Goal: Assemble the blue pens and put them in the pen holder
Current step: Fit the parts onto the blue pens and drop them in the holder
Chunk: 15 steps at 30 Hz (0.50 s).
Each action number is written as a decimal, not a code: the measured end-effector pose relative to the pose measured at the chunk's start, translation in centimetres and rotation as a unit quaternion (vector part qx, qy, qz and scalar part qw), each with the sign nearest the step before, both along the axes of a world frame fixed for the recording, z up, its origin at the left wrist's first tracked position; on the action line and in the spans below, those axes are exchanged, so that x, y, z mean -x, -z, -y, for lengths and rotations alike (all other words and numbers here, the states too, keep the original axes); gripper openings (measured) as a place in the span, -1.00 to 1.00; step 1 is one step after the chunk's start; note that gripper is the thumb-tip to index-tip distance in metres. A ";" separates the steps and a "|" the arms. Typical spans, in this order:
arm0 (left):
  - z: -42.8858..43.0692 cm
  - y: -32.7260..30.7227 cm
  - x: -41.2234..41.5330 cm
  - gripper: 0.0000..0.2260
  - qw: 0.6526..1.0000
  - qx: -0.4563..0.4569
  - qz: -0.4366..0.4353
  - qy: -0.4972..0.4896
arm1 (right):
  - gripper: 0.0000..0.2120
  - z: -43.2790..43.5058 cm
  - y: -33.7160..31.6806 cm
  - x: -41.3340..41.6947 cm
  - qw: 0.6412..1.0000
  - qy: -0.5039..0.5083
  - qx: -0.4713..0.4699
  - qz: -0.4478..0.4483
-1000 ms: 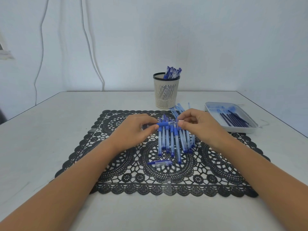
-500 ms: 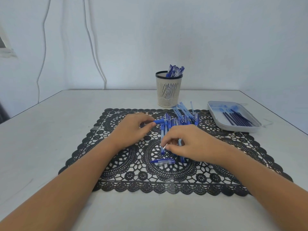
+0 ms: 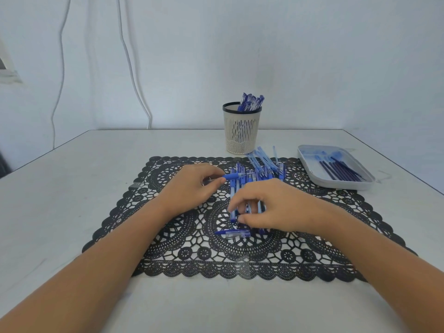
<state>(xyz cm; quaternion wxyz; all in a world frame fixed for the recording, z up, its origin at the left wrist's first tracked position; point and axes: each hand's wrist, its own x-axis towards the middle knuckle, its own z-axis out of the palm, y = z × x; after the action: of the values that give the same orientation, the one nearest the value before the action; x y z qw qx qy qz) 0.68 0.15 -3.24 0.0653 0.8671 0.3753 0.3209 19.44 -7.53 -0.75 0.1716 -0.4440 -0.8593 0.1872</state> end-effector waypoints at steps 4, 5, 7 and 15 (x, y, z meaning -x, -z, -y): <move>0.1 -0.1 -0.1 -0.84 1.000 0.002 -0.004 0.006 | -0.95 -0.6 -0.2 -1.0 0.982 0.122 -0.059 -0.135; 0.1 -0.1 -0.2 -0.84 1.000 0.001 -0.002 0.008 | -0.96 -1.0 -0.2 -1.4 0.972 0.156 -0.086 -0.153; 0.3 -0.2 -0.4 -0.85 1.000 -0.005 0.002 0.018 | -0.90 -1.6 0.1 -2.0 0.965 0.190 -0.104 -0.148; 0.7 -0.4 -0.8 -0.85 0.999 -0.013 -0.005 0.042 | -0.94 -2.5 0.9 -2.4 0.970 0.186 -0.060 -0.145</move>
<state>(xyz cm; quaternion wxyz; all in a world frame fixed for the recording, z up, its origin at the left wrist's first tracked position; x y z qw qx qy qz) 1.49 -0.58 -2.87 0.0654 0.8844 0.3345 0.3189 21.85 -5.07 -1.61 0.3528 -0.5534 -0.7368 0.1628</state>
